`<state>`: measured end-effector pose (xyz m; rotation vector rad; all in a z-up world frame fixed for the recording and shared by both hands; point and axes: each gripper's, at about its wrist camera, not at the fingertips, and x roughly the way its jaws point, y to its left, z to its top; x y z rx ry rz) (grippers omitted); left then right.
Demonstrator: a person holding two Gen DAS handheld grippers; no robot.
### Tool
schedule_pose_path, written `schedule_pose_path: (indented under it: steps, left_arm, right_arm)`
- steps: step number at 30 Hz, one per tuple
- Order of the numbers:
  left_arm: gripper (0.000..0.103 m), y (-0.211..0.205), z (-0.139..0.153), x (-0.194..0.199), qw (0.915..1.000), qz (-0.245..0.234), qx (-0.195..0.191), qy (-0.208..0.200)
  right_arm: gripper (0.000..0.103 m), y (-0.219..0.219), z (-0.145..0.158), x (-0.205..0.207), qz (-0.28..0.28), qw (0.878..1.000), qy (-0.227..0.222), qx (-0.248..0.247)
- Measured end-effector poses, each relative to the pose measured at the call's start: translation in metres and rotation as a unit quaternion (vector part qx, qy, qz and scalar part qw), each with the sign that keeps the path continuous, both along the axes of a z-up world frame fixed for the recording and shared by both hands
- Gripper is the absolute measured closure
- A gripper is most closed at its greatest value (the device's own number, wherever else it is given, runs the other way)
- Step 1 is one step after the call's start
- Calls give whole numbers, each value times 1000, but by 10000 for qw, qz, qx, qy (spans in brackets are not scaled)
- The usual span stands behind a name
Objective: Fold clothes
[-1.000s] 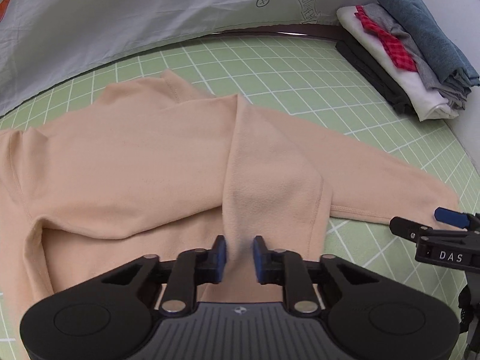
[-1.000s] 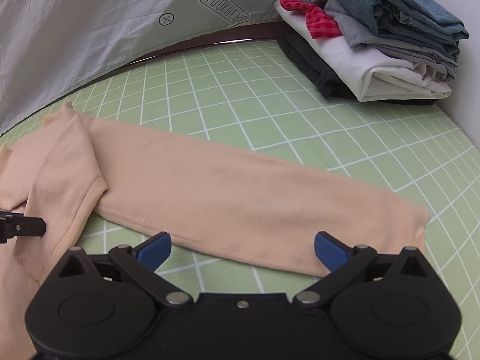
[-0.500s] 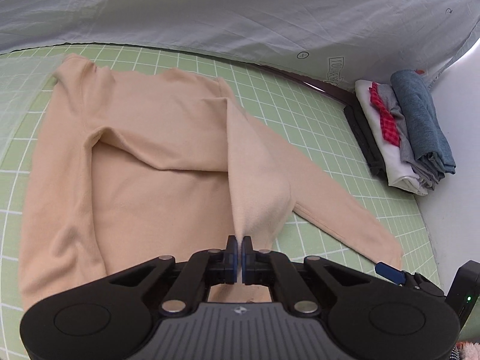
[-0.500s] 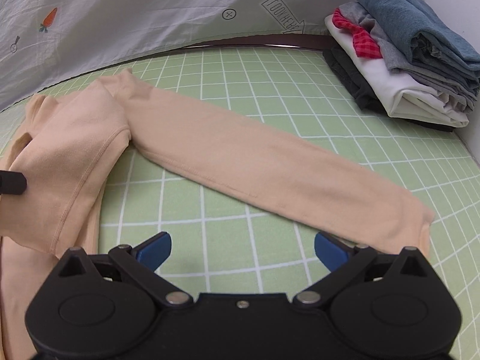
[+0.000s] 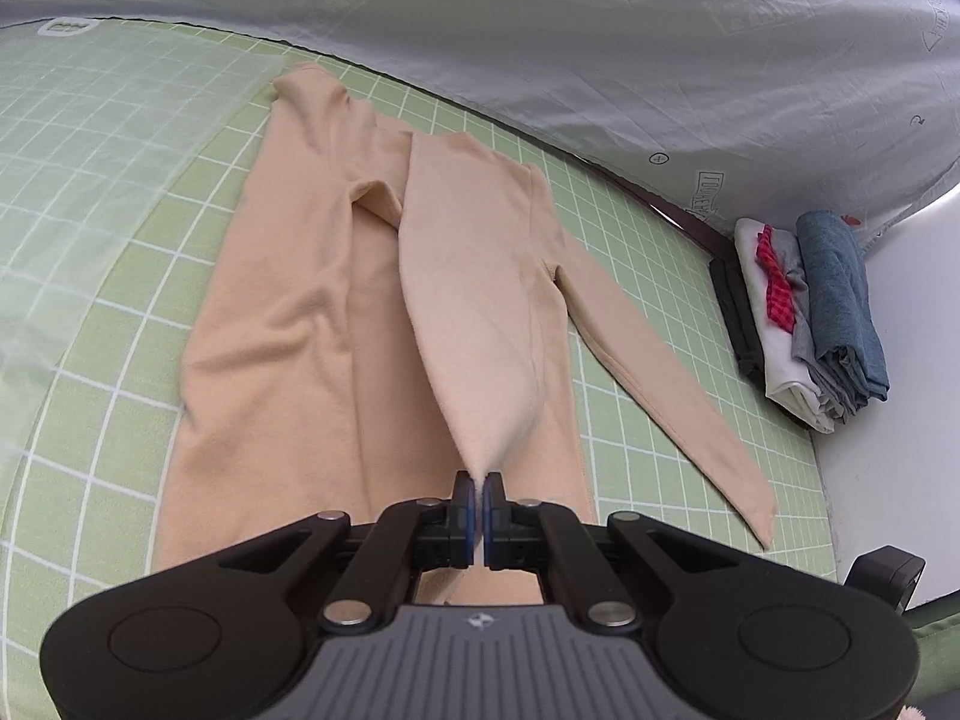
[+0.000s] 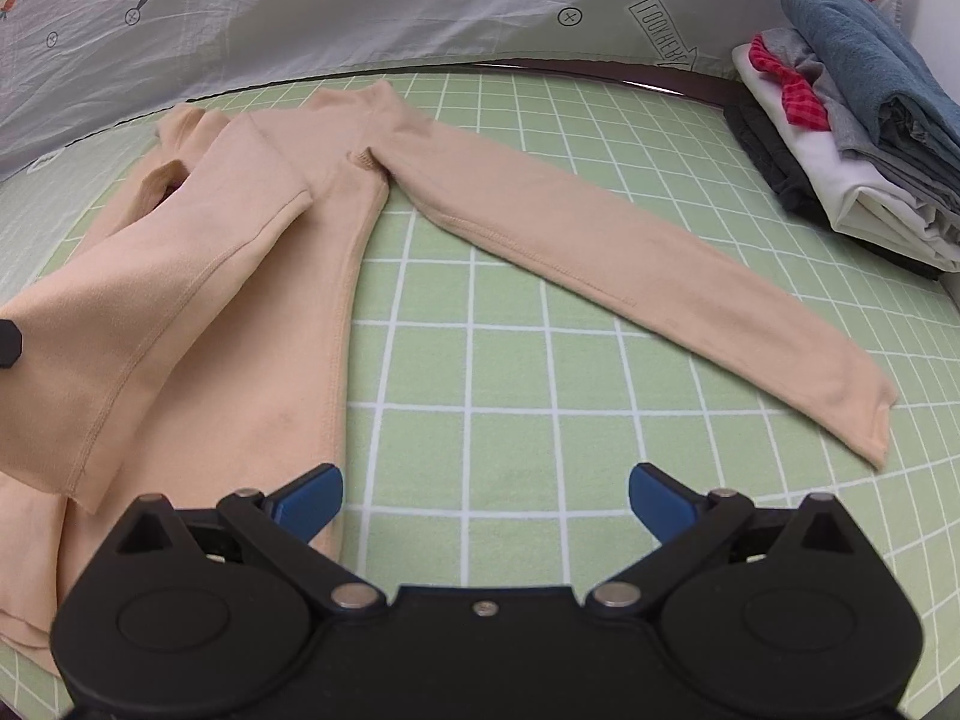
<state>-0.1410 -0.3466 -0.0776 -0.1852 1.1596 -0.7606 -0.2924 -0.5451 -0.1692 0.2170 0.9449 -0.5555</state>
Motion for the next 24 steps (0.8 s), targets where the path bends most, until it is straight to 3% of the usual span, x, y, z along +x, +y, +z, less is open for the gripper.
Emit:
schedule_pose_path:
  steps: [6,15,20,24]
  left_arm:
    - [101,39,-5,-4,9994,232,-108,218]
    - [100,74,-23,-2,9977,477,62,482]
    - [100,80,-34,3,9964,586,246,554]
    - [99,79,-51,7,9946,550,662,588]
  right_arm:
    - [0,26,-1,-2,125,9999,97,16]
    - [0,51,-2,-6,152,9997,216,-3]
    - [0,57,-5,-7,135,9995,278,18]
    - [0,60,-7,-6,134,9994,329,35]
